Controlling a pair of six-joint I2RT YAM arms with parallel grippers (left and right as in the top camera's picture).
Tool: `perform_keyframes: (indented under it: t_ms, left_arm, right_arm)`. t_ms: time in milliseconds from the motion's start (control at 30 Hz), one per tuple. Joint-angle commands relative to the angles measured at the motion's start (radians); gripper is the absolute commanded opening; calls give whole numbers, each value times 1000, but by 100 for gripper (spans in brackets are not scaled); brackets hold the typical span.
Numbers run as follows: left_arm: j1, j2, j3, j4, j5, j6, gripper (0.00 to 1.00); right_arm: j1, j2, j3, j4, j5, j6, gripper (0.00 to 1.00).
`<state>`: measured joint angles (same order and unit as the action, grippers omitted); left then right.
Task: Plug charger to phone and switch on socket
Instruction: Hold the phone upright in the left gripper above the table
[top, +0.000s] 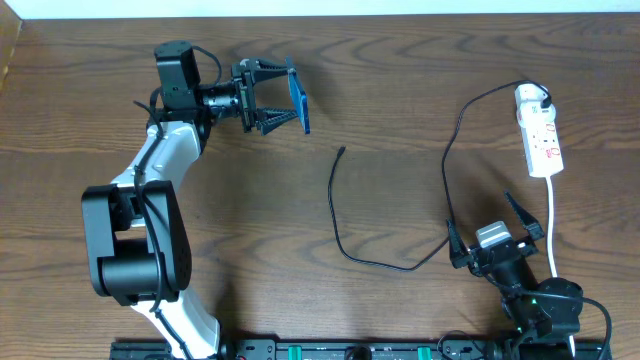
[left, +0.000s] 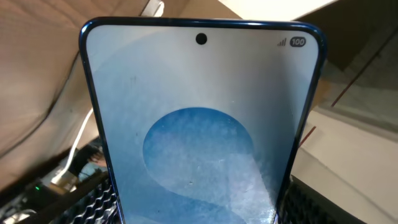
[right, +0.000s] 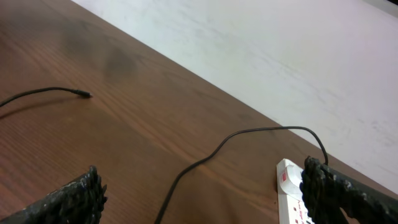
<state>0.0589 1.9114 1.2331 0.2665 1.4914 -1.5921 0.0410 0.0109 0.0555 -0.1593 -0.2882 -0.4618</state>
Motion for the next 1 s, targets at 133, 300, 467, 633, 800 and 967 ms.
perform_keyframes:
  t_ms: [133, 300, 467, 633, 800, 967]
  left_arm:
    - [8, 4, 14, 5, 69, -144, 67]
    - [8, 4, 14, 6, 71, -213, 67]
    - [8, 4, 14, 24, 51, -188, 64]
    - [7, 4, 14, 75, 16, -130, 63]
    - [7, 4, 14, 80, 3, -55, 63]
    - [7, 4, 14, 80, -27, 22, 63]
  right_arm:
    - [6, -5, -5, 1, -2, -3, 99]
    - [6, -5, -5, 1, -2, -3, 99]
    - [6, -5, -5, 1, -2, -3, 99]
    - [6, -5, -5, 10, -3, -26, 99]
    - [6, -5, -5, 8, -2, -26, 99]
    - [6, -5, -5, 2, -2, -26, 99]
